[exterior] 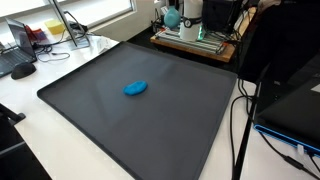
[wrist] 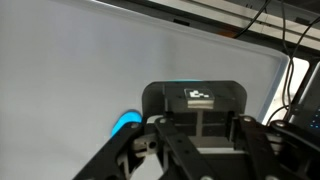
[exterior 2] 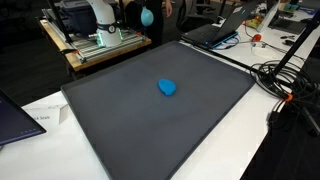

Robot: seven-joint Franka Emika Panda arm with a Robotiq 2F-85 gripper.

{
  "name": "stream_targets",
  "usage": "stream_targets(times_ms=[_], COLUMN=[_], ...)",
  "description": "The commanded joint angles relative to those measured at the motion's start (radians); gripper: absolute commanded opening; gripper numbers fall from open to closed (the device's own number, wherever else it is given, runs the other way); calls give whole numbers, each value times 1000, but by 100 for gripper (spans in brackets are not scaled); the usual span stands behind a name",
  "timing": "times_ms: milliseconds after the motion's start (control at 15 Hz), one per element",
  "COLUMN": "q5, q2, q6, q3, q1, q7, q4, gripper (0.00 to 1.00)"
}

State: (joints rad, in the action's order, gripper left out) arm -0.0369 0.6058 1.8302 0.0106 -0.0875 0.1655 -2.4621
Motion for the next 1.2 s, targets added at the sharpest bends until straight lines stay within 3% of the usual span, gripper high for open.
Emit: stream_targets(times_ms=[0,533,600,667,1133], q5=[60,175,138,140,140], q2=[-94,-280,-239,-253,-258], q6=[-6,49,37,41,41], q3=[37,102,83,84,83], q1=[22,34,20,19,19], q7=[-70,-254,-214,-219,-219], q4=[110,279,228,238,236], gripper=[22,22,22,47,47])
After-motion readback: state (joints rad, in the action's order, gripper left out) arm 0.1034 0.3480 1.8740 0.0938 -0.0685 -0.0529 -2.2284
